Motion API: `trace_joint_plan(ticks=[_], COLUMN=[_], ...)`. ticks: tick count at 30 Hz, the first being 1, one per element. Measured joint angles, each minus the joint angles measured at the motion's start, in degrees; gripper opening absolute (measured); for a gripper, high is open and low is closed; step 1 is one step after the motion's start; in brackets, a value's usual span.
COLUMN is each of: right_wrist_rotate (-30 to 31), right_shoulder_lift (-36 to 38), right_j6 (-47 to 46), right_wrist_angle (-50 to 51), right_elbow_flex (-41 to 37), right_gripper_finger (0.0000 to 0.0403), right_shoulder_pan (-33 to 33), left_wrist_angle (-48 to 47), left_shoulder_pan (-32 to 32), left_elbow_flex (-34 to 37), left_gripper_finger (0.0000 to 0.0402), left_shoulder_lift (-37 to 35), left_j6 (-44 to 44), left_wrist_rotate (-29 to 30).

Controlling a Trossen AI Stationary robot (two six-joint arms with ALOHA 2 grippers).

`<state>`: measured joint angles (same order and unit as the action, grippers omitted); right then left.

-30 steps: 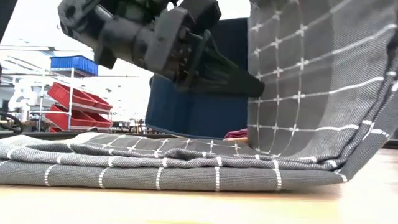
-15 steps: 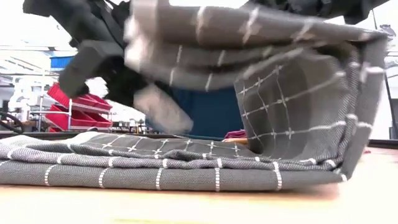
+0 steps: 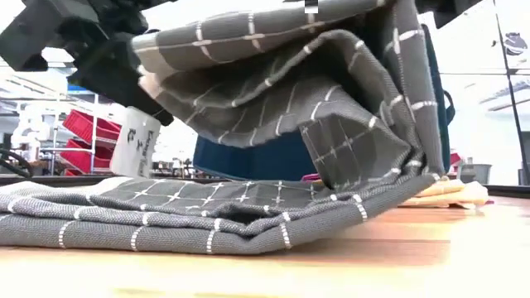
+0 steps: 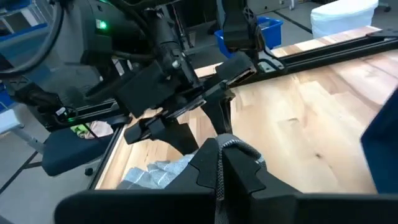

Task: Fold towel
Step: Fold the gray towel

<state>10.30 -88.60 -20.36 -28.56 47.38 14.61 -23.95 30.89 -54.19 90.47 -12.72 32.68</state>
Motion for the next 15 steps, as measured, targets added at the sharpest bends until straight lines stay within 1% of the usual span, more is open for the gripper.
trace_joint_plan(ticks=[2,5,9,15], right_wrist_rotate=[-0.3,-3.1,-7.1,-10.8], right_shoulder_lift=[-0.7,-3.5,-8.2,-14.2], right_j6=[0.0,-0.1,-0.1,1.5], right_wrist_angle=[0.3,0.1,1.3,3.3], right_elbow_flex=[0.5,2.6,6.6,13.5], right_gripper_finger=[0.0000,0.0000,0.0000,0.0000], right_shoulder_pan=[0.0,0.0,0.0,-0.2], left_wrist_angle=[-0.1,-4.1,-9.7,-14.5], left_shoulder_pan=[0.3,0.6,1.6,4.7], left_elbow_flex=[0.0,0.0,0.0,0.0], left_gripper_finger=[0.0195,0.0195,0.0195,0.0195], left_shoulder_lift=[0.3,0.4,0.4,0.4], left_j6=[-0.9,-3.9,-9.5,-16.1], left_wrist_rotate=[0.0,1.4,2.4,2.5])
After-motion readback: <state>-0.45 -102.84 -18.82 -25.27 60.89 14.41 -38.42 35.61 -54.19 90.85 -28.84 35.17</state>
